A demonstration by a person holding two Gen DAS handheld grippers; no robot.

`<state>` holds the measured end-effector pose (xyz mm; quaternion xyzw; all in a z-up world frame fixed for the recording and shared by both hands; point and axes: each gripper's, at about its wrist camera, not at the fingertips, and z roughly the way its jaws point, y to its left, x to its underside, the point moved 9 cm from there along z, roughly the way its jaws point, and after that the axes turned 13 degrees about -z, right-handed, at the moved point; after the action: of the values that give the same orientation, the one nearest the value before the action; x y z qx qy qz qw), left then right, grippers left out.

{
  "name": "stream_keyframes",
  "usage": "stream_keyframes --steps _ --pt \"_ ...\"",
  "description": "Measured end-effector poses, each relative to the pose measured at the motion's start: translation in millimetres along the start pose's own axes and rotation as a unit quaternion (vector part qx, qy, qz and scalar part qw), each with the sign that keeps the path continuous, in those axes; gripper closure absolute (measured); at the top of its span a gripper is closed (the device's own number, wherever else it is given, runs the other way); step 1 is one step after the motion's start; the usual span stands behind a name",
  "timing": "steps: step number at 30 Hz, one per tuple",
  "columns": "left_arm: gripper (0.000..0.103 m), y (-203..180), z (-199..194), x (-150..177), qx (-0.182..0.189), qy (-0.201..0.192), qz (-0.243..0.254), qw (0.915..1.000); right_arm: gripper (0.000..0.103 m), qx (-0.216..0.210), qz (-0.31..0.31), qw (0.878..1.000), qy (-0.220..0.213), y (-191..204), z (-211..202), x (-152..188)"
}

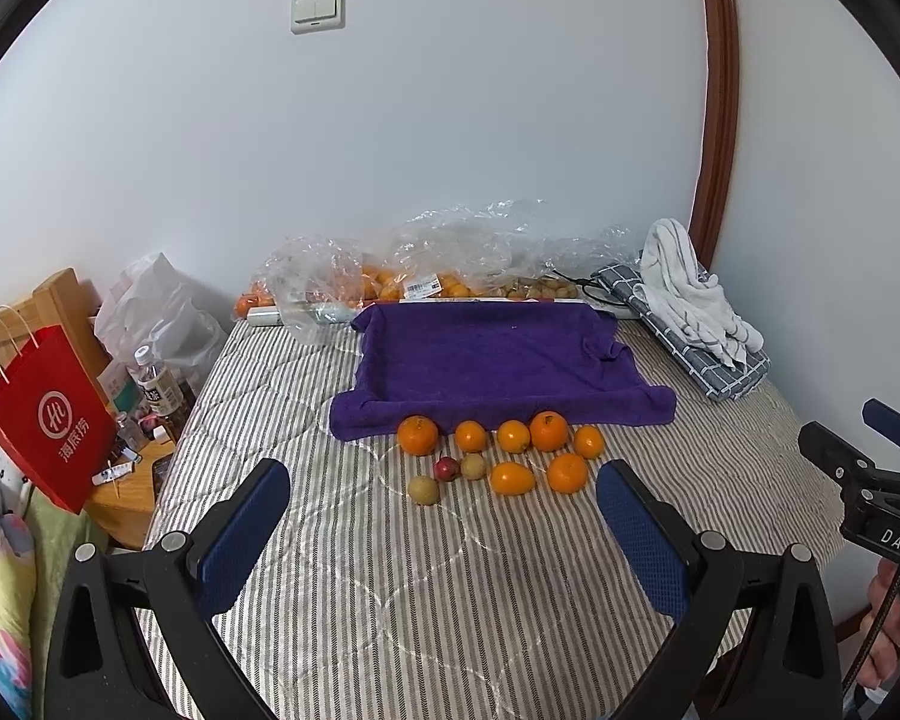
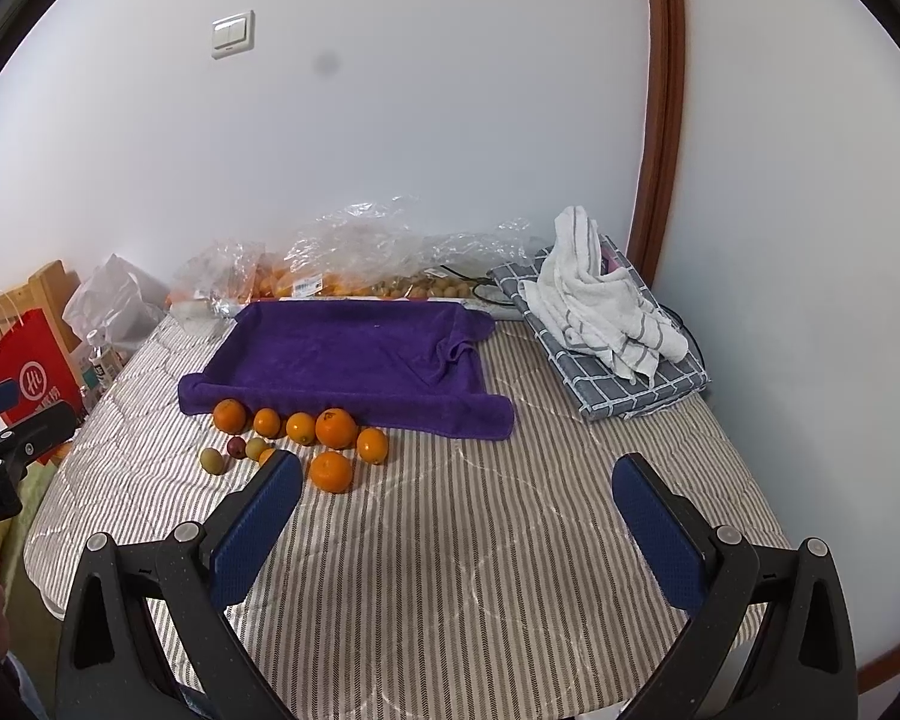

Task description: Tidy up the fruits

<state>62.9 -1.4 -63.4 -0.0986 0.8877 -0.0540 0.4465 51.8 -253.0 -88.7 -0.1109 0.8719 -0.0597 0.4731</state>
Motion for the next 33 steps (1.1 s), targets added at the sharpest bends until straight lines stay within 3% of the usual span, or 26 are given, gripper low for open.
stream_keyframes --steps 12,18,26,31,33 --pt "0.0 -2.4 2.1 -0.5 0.0 -0.001 0.0 1.0 0.001 -0.004 0.006 1.0 0.002 0.6 2.3 0.4" --pt "0.0 -2.2 15.6 -7.8 0.003 0.003 0.0 1.0 0.001 0.013 -0.006 1.0 0.011 0.6 11.7 -0.7" --pt "0.0 10.3 53.0 -9.5 0.005 0.006 -0.01 0.9999 0.001 0.005 -0.002 0.999 0.038 3.9 47.8 6.0" --pt "0.001 27.1 84.5 -7.1 -0.002 0.016 -0.024 0.9996 0.001 0.006 -0.016 1.0 0.023 8.4 75.3 5.8" --pt "0.002 35.6 98.0 -4.2 -0.002 0.019 -0.03 0.9993 0.001 -0.016 -0.014 1.0 0.017 12.2 92.3 6.5"
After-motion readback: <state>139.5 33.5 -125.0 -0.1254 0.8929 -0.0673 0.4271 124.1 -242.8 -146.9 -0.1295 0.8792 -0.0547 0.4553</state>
